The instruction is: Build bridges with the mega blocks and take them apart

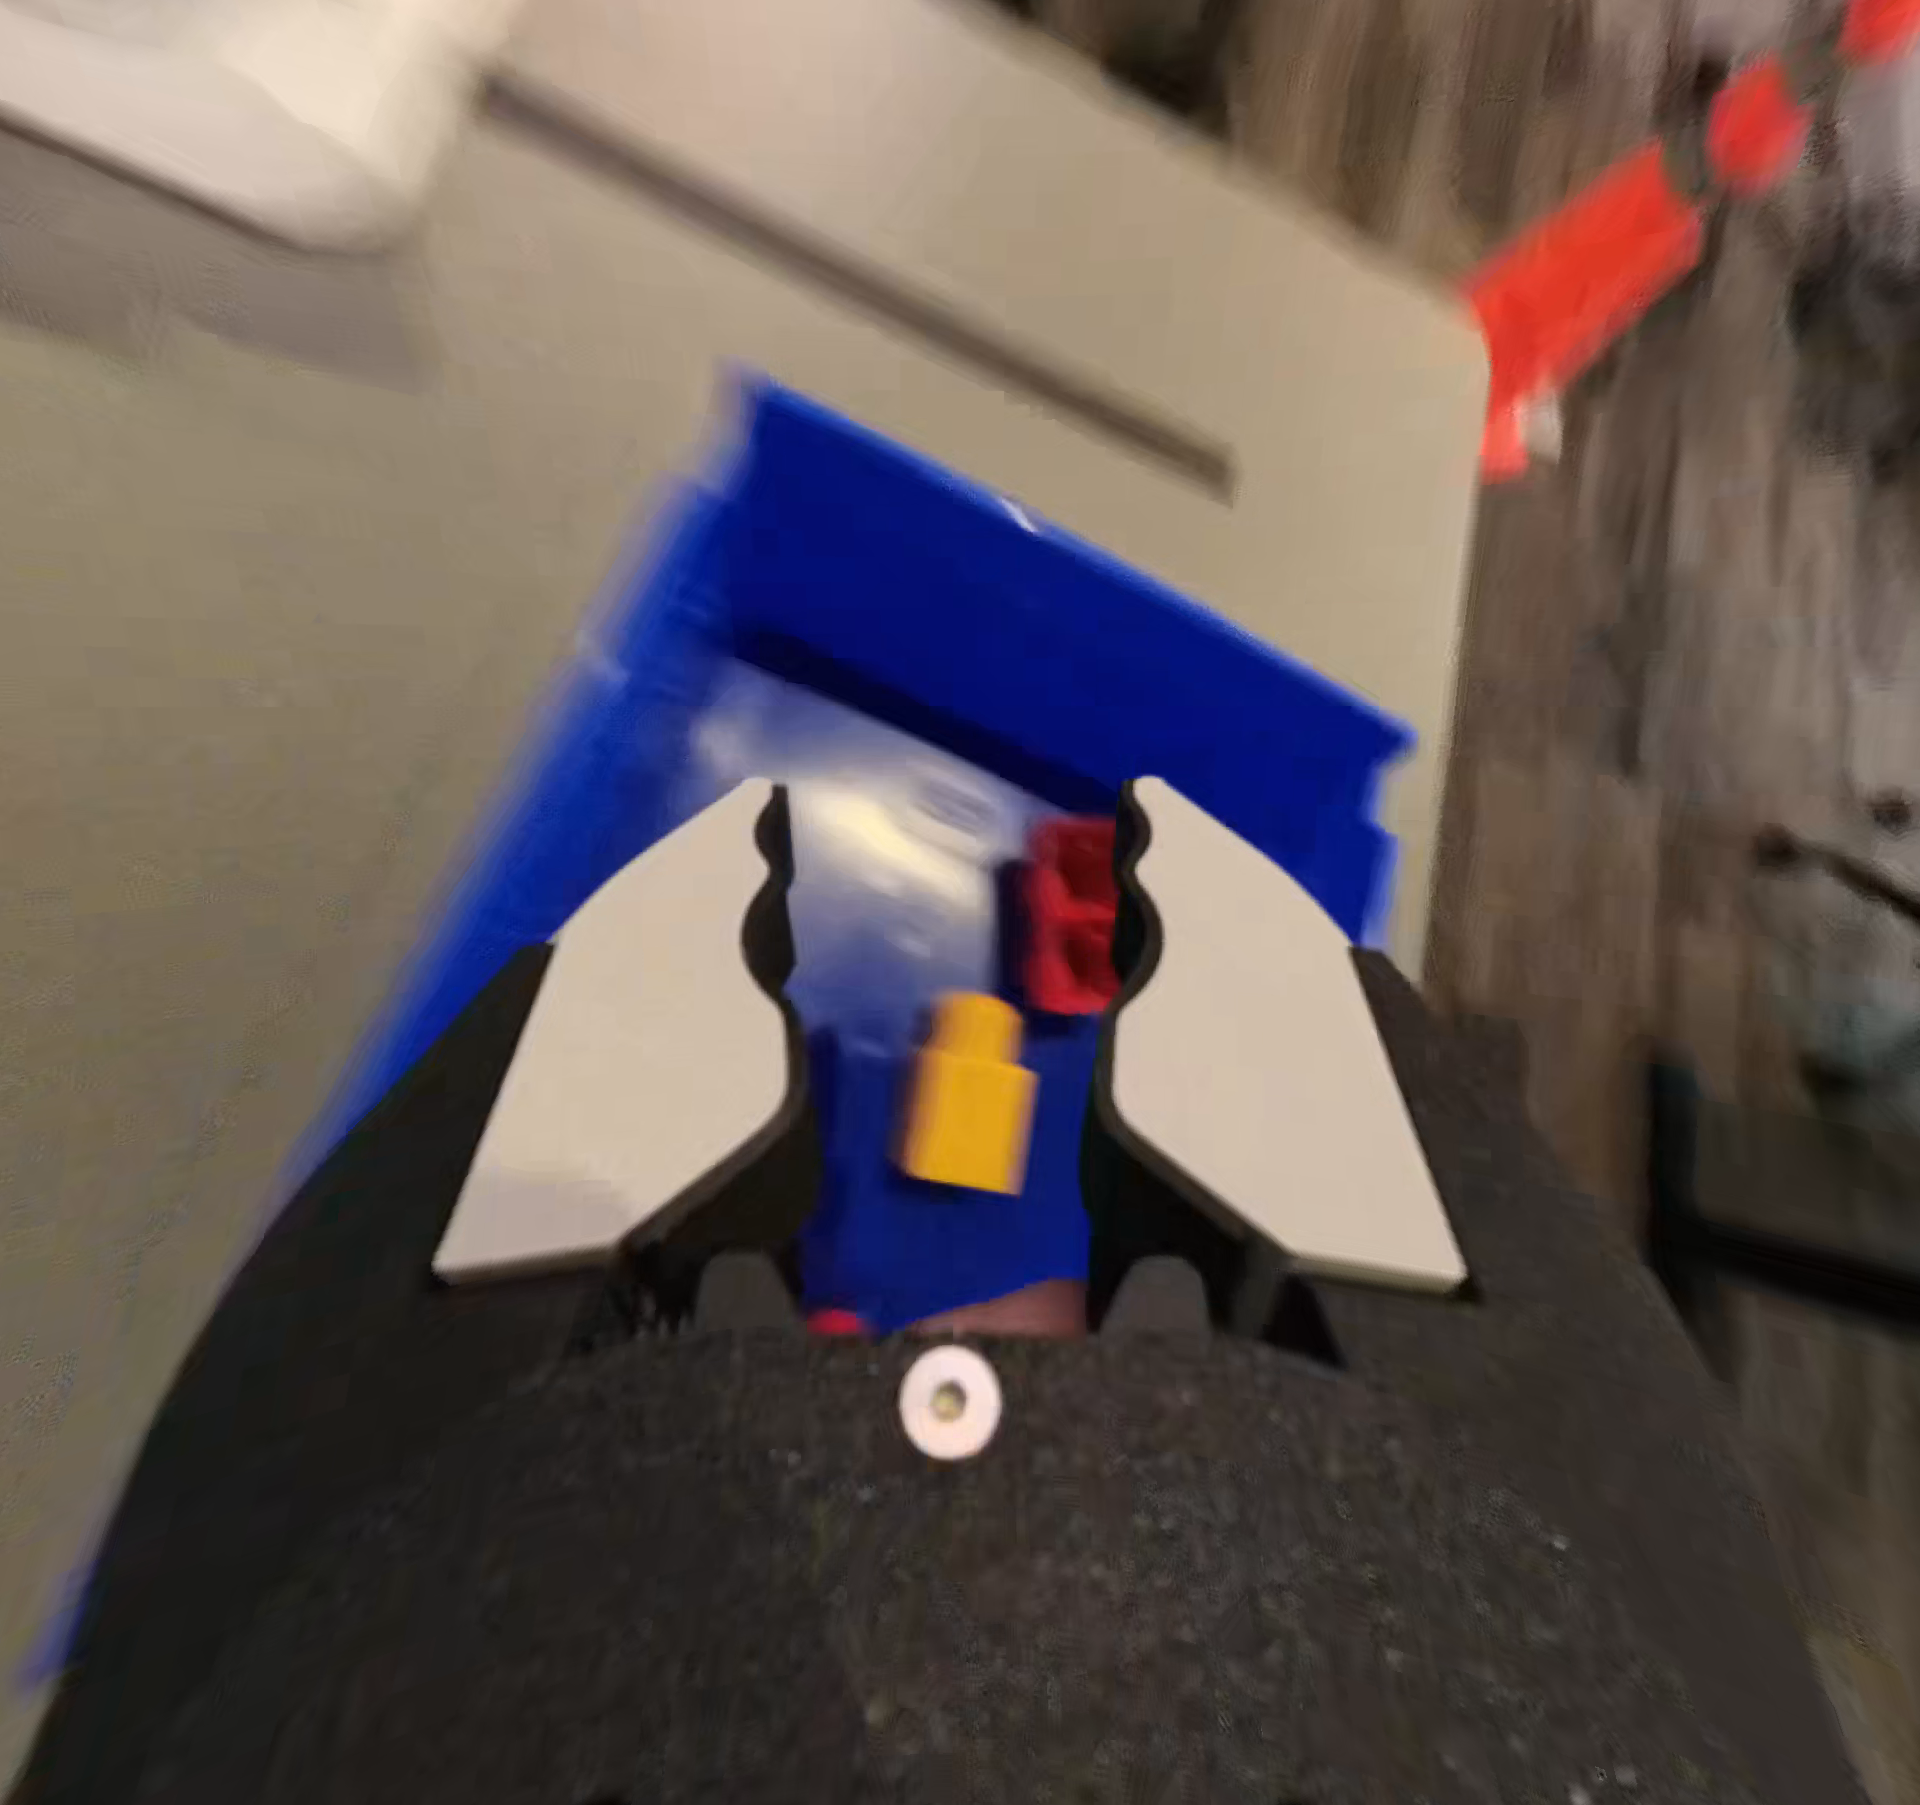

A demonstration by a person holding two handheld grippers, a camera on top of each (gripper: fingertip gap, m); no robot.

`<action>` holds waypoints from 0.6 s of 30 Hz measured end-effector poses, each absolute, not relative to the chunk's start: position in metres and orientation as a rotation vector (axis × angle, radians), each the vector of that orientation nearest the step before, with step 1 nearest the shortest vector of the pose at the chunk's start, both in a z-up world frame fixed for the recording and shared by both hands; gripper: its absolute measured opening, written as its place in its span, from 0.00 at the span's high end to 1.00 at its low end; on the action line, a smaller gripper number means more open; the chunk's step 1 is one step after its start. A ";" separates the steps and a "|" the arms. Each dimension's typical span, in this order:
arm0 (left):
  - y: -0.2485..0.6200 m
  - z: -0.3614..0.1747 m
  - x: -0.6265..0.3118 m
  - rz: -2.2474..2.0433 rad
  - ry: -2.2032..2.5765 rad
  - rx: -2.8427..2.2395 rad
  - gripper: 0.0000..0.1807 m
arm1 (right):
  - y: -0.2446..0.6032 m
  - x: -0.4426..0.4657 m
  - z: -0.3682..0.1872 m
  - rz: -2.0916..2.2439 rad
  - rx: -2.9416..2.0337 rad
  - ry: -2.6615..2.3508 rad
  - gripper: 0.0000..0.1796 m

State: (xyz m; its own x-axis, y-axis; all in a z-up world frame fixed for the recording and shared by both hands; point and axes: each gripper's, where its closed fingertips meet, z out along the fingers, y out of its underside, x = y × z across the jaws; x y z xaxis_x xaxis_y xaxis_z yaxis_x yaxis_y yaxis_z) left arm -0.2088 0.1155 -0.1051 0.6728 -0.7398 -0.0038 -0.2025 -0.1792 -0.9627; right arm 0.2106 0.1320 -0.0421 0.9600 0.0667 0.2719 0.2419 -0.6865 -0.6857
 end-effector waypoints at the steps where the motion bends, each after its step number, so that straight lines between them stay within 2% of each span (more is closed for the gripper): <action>1: 0.116 -0.105 -0.209 -0.576 0.760 -1.723 0.71 | 0.122 0.171 -0.018 -0.163 -2.172 -0.238 0.69; 4: 0.118 -0.104 -0.208 -0.582 0.742 -1.731 0.70 | 0.079 0.030 0.012 0.414 -1.851 -0.344 0.70; 8: 0.121 -0.105 -0.207 -0.588 0.705 -1.763 0.69 | 0.061 -0.076 -0.032 0.710 -1.702 -0.344 0.68; 11: 0.115 -0.105 -0.209 -0.589 0.689 -1.778 0.68 | 0.059 -0.109 -0.072 0.684 -1.696 -0.401 0.68; 13: 0.110 -0.107 -0.213 -0.565 0.693 -1.776 0.68 | 0.056 -0.109 -0.078 0.556 -1.674 -0.473 0.70; 18: 0.105 -0.113 -0.224 -0.499 0.666 -1.827 0.68 | 0.050 -0.108 -0.094 0.564 -1.688 -0.500 0.71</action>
